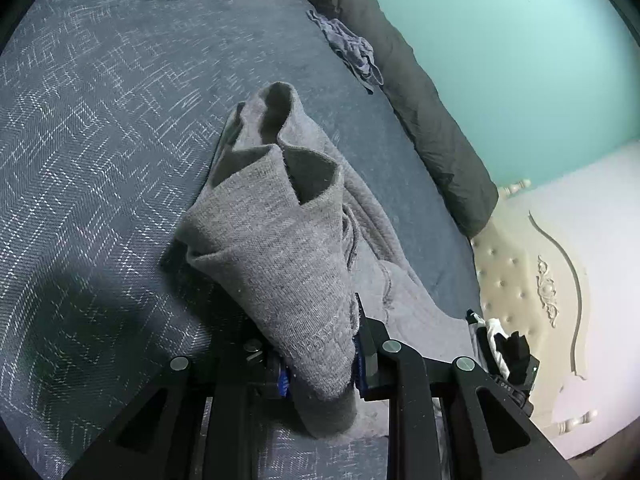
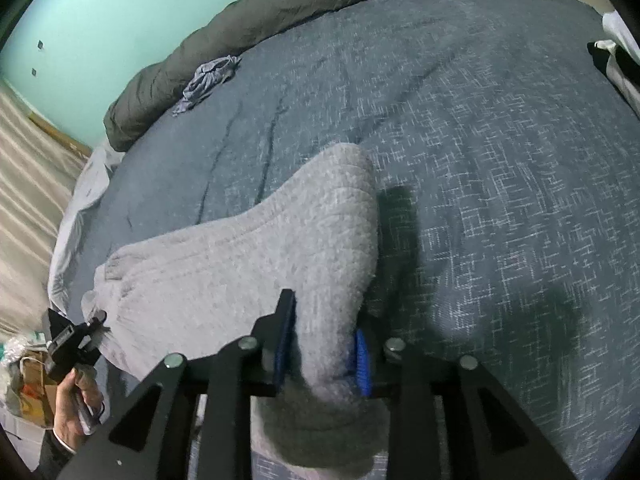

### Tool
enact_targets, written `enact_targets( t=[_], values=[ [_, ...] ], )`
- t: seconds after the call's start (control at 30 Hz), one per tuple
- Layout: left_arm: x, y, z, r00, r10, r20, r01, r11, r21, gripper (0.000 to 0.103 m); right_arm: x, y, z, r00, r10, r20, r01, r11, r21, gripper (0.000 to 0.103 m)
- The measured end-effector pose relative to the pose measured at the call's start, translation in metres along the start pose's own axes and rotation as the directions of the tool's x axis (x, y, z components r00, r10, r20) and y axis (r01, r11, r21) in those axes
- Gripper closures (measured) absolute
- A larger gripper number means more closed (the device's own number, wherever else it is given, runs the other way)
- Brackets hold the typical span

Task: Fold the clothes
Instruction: 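Lift the held sweatshirt ends with both tools and fold them over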

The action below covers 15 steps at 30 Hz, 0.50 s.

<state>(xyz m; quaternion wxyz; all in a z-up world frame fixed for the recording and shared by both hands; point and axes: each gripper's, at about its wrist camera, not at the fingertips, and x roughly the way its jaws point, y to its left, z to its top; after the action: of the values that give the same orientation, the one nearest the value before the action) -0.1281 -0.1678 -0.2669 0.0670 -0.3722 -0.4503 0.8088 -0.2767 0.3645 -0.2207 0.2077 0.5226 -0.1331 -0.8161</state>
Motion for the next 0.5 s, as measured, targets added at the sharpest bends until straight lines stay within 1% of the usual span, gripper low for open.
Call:
enact_targets(
  t=[0.13,0.2,0.4,0.5],
  values=[
    [-0.002,-0.005,0.000,1.000,-0.004,0.002,0.004,1.000,0.013,0.078,-0.014,-0.012,0.000,0.999,-0.035,0.038,0.033,0.999,0.041,0.071],
    [-0.001,-0.014,0.002,1.000,-0.004,0.006,0.004,1.000,0.027,0.078,-0.021,-0.018,0.000,0.997,-0.047,0.056,0.044,0.997,0.059,0.071],
    [-0.003,-0.038,0.004,1.000,-0.007,0.021,0.005,0.997,0.078,0.078,-0.042,-0.029,-0.001,0.994,-0.045,0.103,0.036,0.996,0.087,0.071],
    [-0.008,-0.053,0.005,0.999,-0.016,0.028,0.012,0.994,0.110,0.078,-0.049,-0.034,-0.005,0.993,-0.038,0.109,0.028,0.995,0.091,0.071]
  ],
)
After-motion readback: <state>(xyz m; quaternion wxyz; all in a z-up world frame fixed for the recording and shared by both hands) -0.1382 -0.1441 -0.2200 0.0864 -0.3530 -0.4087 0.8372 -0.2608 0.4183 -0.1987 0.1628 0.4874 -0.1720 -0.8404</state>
